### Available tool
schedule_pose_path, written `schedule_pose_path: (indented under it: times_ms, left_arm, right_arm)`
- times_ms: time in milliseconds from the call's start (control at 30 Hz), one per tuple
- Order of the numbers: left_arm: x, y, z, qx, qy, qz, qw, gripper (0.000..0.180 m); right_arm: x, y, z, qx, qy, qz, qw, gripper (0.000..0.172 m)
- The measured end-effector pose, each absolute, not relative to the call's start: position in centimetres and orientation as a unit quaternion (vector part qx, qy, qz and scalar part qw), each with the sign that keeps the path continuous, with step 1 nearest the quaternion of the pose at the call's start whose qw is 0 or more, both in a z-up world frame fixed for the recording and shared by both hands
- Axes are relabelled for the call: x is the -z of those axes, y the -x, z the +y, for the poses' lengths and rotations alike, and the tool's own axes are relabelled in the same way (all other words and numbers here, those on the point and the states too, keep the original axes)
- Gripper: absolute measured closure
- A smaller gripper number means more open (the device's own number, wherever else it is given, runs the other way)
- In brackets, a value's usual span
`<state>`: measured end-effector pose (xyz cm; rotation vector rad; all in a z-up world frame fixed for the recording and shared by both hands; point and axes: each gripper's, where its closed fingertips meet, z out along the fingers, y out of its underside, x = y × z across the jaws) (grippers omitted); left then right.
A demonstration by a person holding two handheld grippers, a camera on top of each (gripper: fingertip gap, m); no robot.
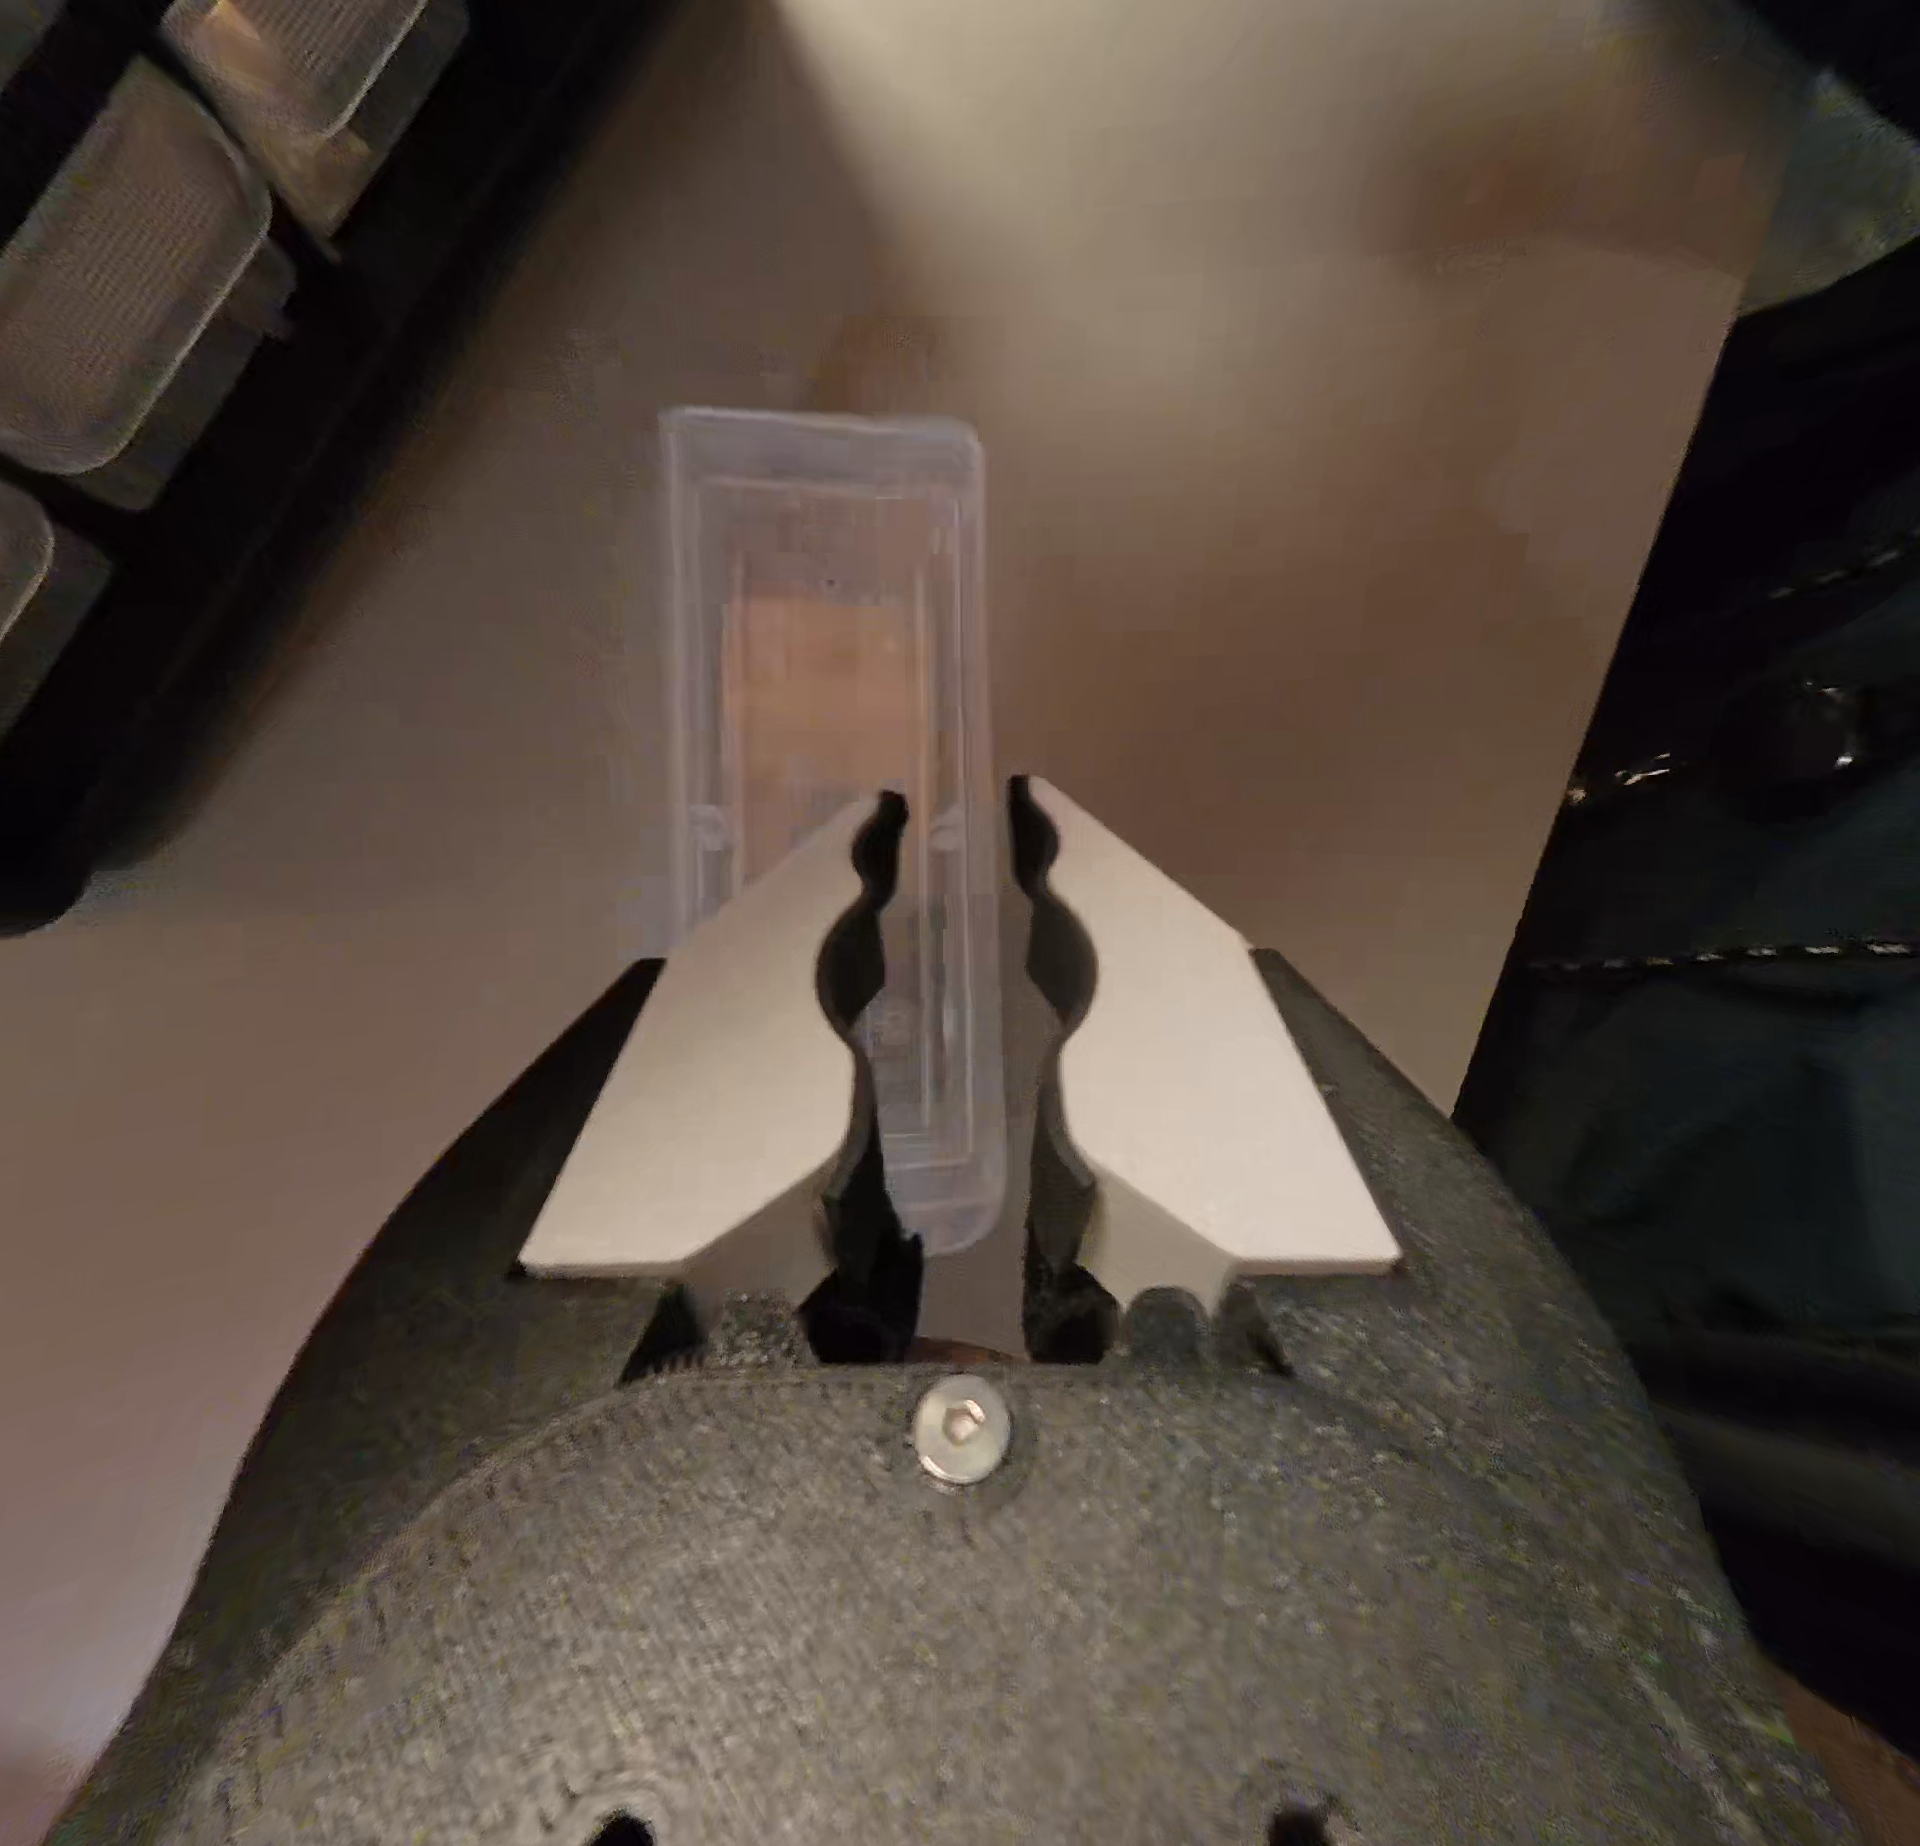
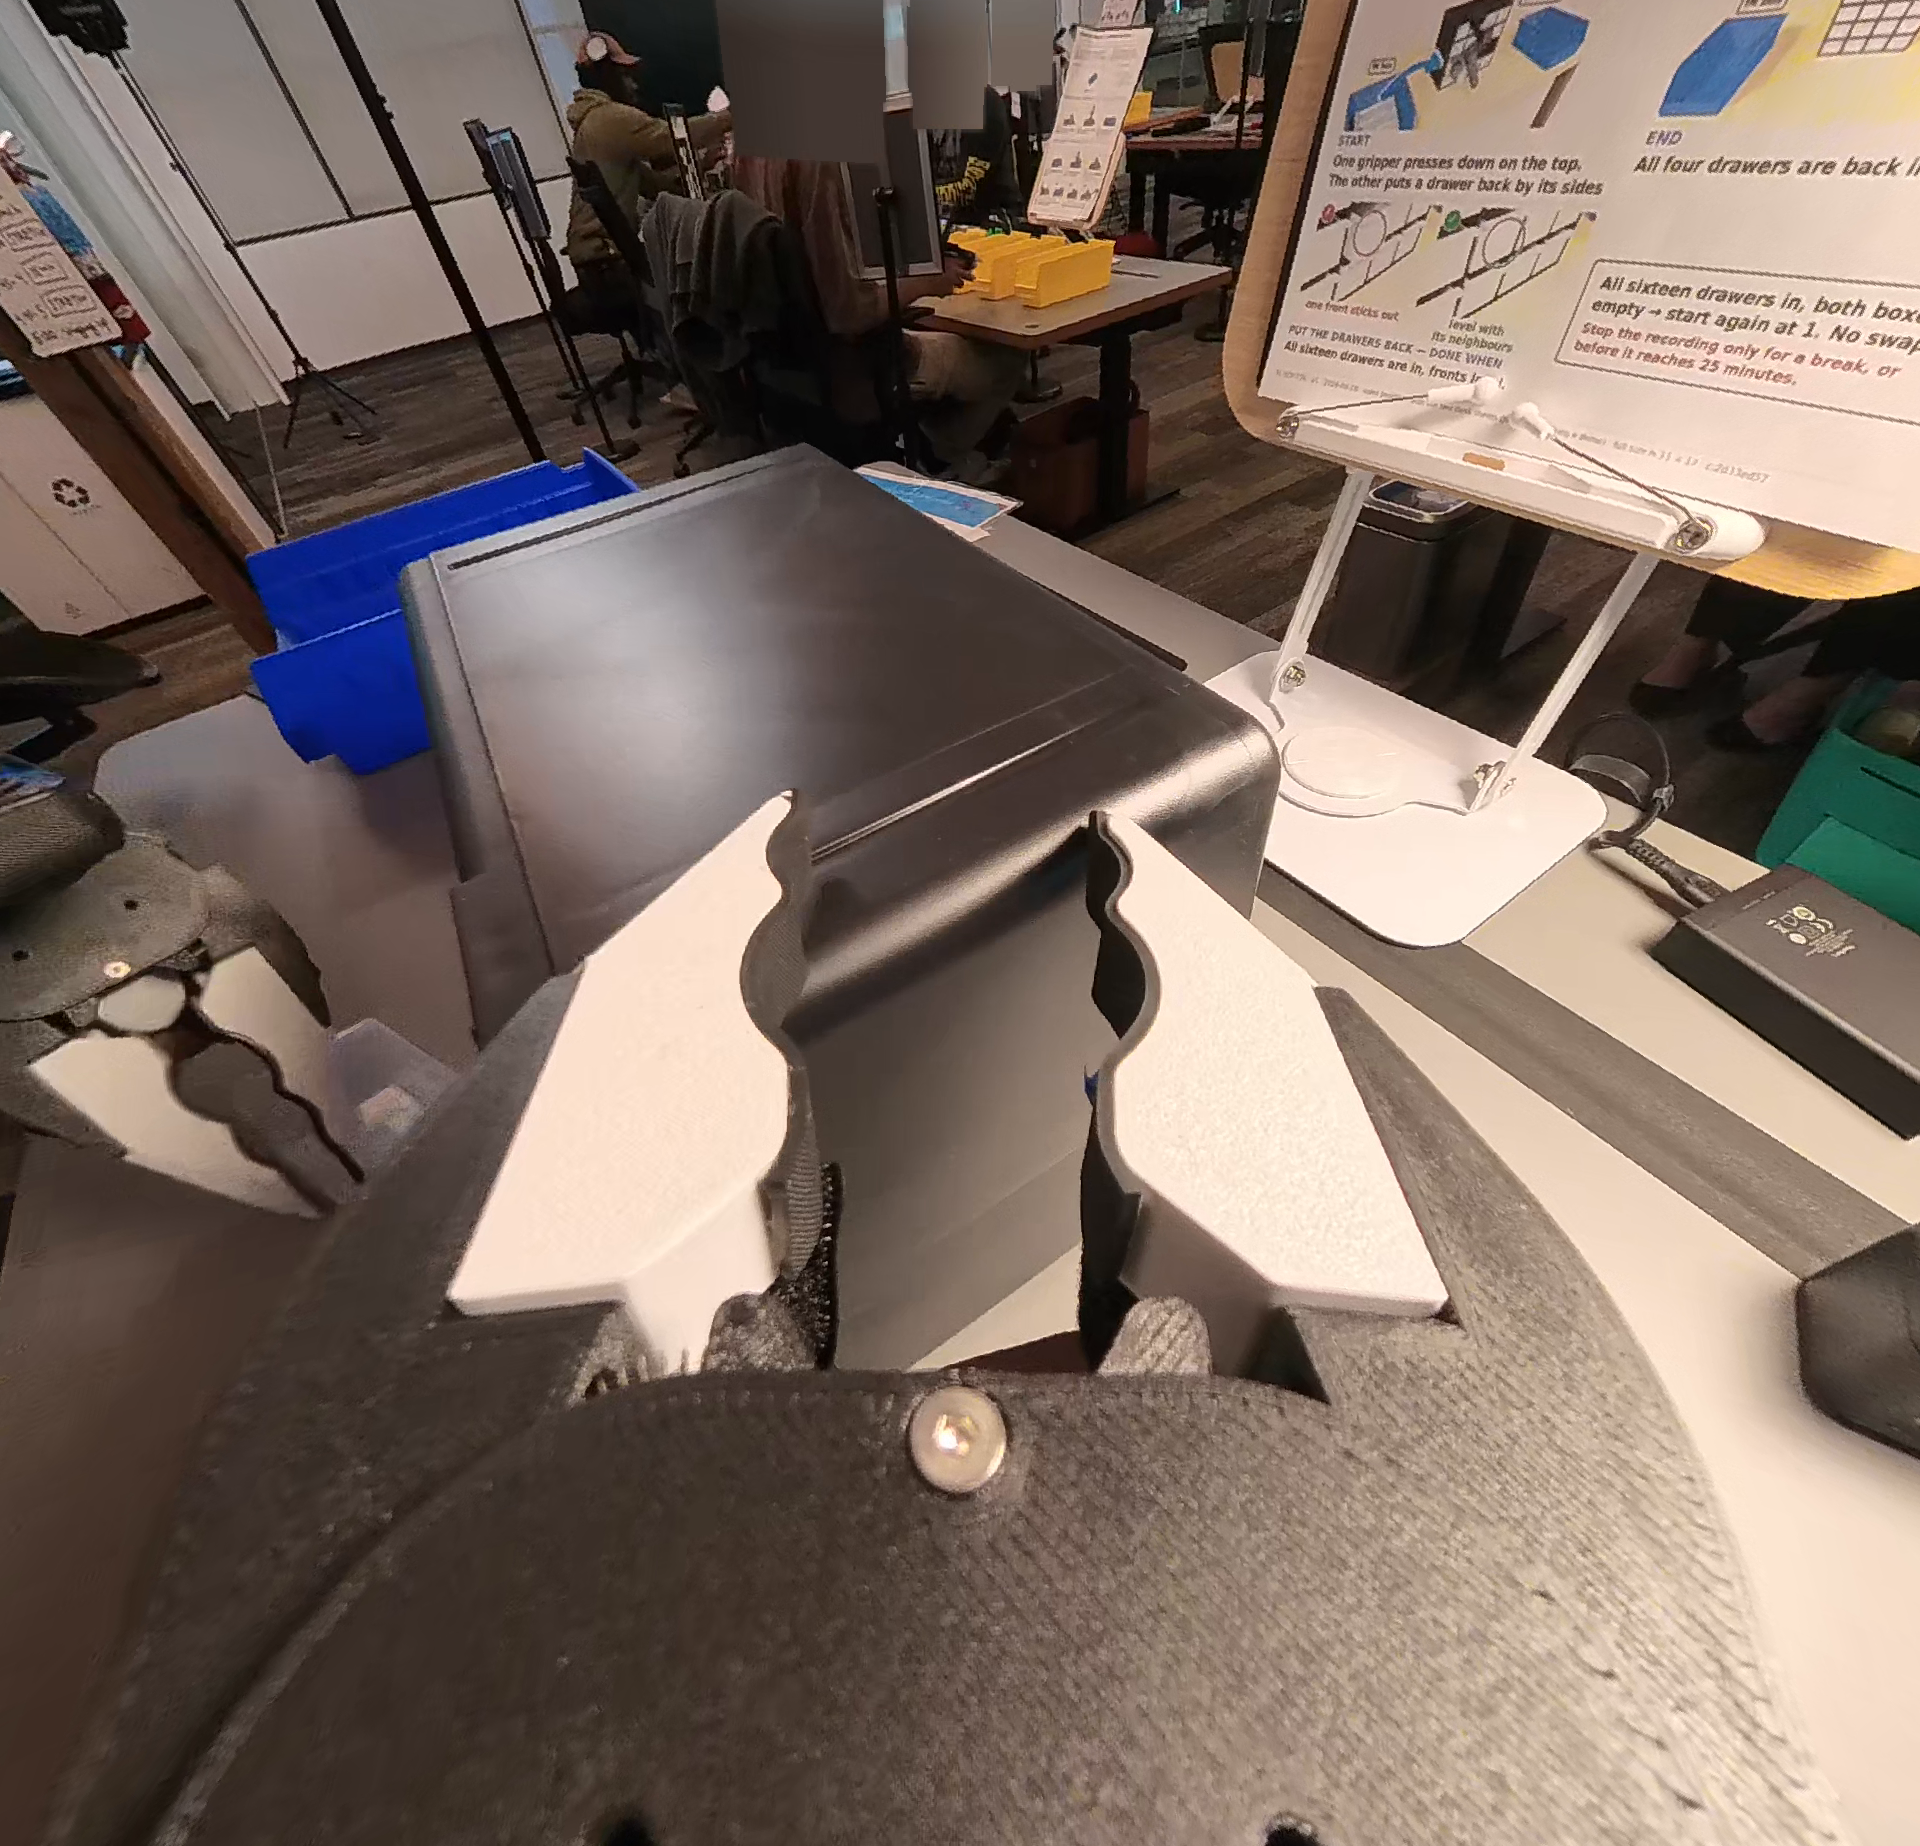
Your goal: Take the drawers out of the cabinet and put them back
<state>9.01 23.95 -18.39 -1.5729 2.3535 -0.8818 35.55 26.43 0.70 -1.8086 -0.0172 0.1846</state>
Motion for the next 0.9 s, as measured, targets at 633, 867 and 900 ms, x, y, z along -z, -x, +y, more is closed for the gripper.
schedule_pose_path:
  times_ms: [633,867,900]
  left_arm:
    - [20.3,-3.0,28.5,0.133,0.186,0.963,0.144,0.133]
    - [18.6,-4.1,27.5,0.159,0.186,0.953,0.178,0.163]
    - [17.9,-4.4,27.1,0.171,0.188,0.950,0.184,0.163]
  right_arm:
    - [-0.8,-35.3,26.4,-0.080,0.785,-0.012,0.614,0.117]
    - [-0.8,-35.4,26.4,-0.084,0.784,-0.012,0.615,0.116]
    - [-0.8,-35.4,26.4,-0.084,0.784,-0.012,0.615,0.117]
